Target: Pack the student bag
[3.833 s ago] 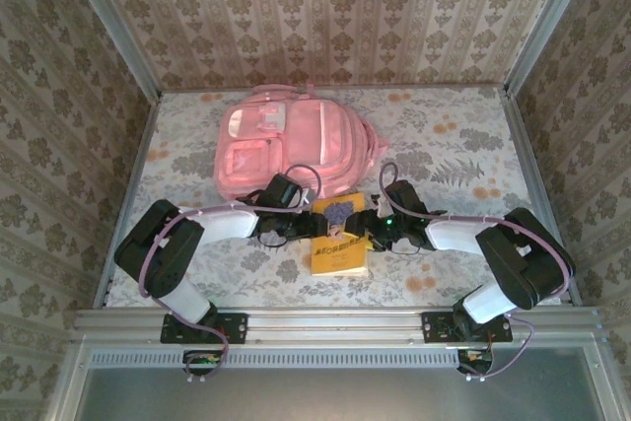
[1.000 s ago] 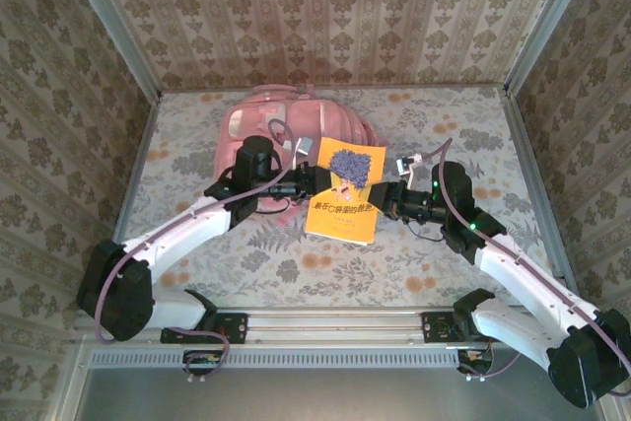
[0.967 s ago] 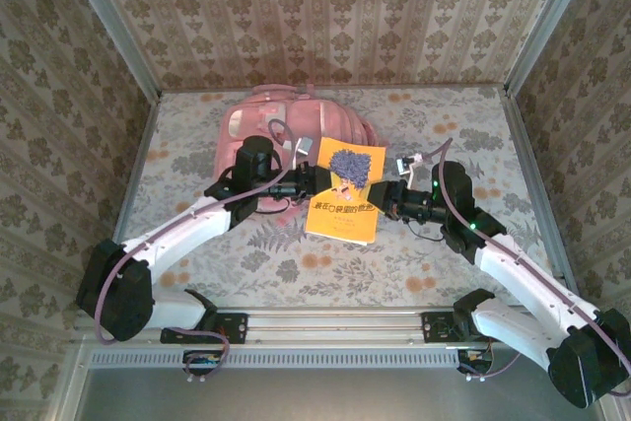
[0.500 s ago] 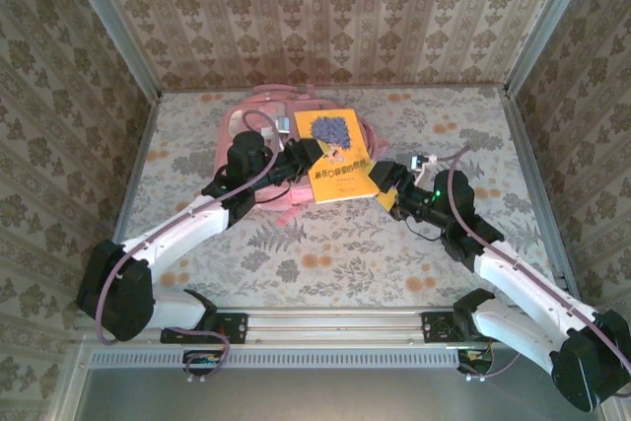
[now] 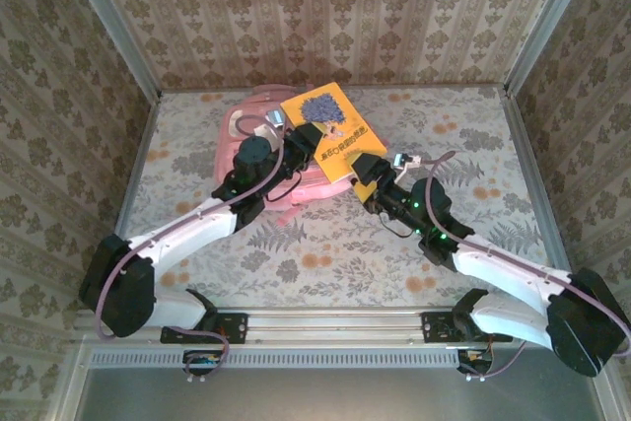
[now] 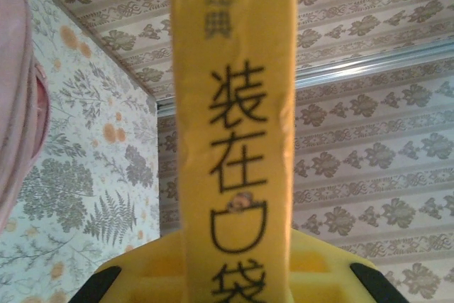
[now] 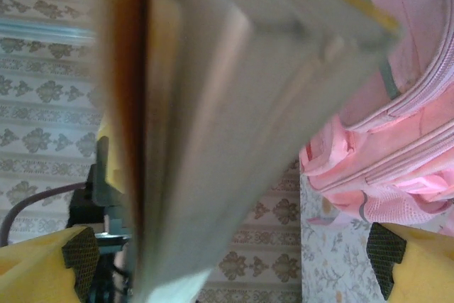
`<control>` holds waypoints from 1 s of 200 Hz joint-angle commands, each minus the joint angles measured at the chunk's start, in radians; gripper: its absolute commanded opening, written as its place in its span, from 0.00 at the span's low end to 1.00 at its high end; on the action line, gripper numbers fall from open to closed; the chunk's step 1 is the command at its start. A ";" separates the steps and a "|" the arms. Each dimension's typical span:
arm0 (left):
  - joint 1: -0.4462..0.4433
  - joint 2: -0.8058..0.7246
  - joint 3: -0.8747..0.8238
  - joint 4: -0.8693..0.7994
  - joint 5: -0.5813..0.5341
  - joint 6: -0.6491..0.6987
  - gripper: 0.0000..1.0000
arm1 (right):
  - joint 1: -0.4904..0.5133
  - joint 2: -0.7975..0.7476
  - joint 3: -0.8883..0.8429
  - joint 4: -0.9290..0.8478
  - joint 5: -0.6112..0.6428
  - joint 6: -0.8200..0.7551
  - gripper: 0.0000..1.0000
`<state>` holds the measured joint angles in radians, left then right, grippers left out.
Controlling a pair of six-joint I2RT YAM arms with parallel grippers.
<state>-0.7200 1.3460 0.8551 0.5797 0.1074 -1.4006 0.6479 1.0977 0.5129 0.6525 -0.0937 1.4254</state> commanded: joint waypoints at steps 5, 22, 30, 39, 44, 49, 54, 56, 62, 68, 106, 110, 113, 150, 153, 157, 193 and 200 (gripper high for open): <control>-0.025 -0.001 -0.011 0.147 -0.032 -0.052 0.00 | 0.011 0.049 0.060 0.168 0.086 0.018 0.88; -0.038 -0.004 -0.026 0.135 -0.039 -0.044 0.00 | 0.010 0.073 0.086 0.197 0.095 -0.001 0.74; -0.040 -0.005 -0.035 0.132 -0.041 -0.046 0.00 | 0.010 0.079 0.100 0.193 0.100 -0.011 0.64; -0.038 -0.005 -0.044 0.131 -0.040 -0.046 0.00 | 0.010 0.085 0.113 0.182 0.103 -0.025 0.51; -0.039 -0.006 -0.049 0.128 -0.040 -0.047 0.00 | 0.010 0.085 0.117 0.174 0.108 -0.031 0.43; -0.038 -0.007 -0.052 0.126 -0.038 -0.046 0.00 | 0.010 0.083 0.118 0.165 0.114 -0.039 0.35; -0.038 -0.008 -0.053 0.117 -0.034 -0.043 0.00 | 0.010 0.079 0.116 0.156 0.121 -0.048 0.28; -0.037 -0.008 -0.053 0.112 -0.032 -0.043 0.00 | 0.010 0.077 0.115 0.151 0.124 -0.052 0.25; -0.033 -0.010 -0.049 0.089 -0.018 -0.036 0.00 | 0.010 0.066 0.111 0.133 0.136 -0.064 0.16; -0.027 -0.010 -0.039 0.059 -0.003 -0.028 0.00 | 0.010 0.052 0.105 0.104 0.152 -0.080 0.09; 0.030 -0.007 0.063 -0.256 0.116 0.152 0.56 | -0.025 -0.128 0.092 -0.253 0.256 -0.196 0.00; 0.035 -0.008 0.075 -0.301 0.119 0.175 0.58 | -0.033 -0.148 0.089 -0.285 0.263 -0.214 0.00; 0.041 -0.008 0.085 -0.333 0.120 0.188 0.60 | -0.040 -0.165 0.087 -0.312 0.266 -0.225 0.00; 0.099 0.119 0.348 -0.780 0.152 0.512 0.57 | -0.205 -0.337 0.015 -0.481 0.182 -0.256 0.00; 0.104 0.137 0.375 -0.818 0.159 0.537 0.57 | -0.218 -0.347 0.007 -0.482 0.169 -0.256 0.00; 0.107 0.162 0.405 -0.846 0.168 0.565 0.56 | -0.235 -0.360 -0.003 -0.484 0.153 -0.256 0.00; 0.160 0.351 0.540 -0.890 0.242 0.675 0.53 | -0.312 -0.396 -0.057 -0.482 0.039 -0.260 0.00; 0.166 0.386 0.566 -0.896 0.247 0.683 0.53 | -0.319 -0.398 -0.060 -0.484 0.027 -0.266 0.00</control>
<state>-0.5819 1.6287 1.3617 -0.1715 0.2878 -0.8570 0.3470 0.7235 0.4622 0.1417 0.0437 1.1992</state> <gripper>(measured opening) 0.536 0.178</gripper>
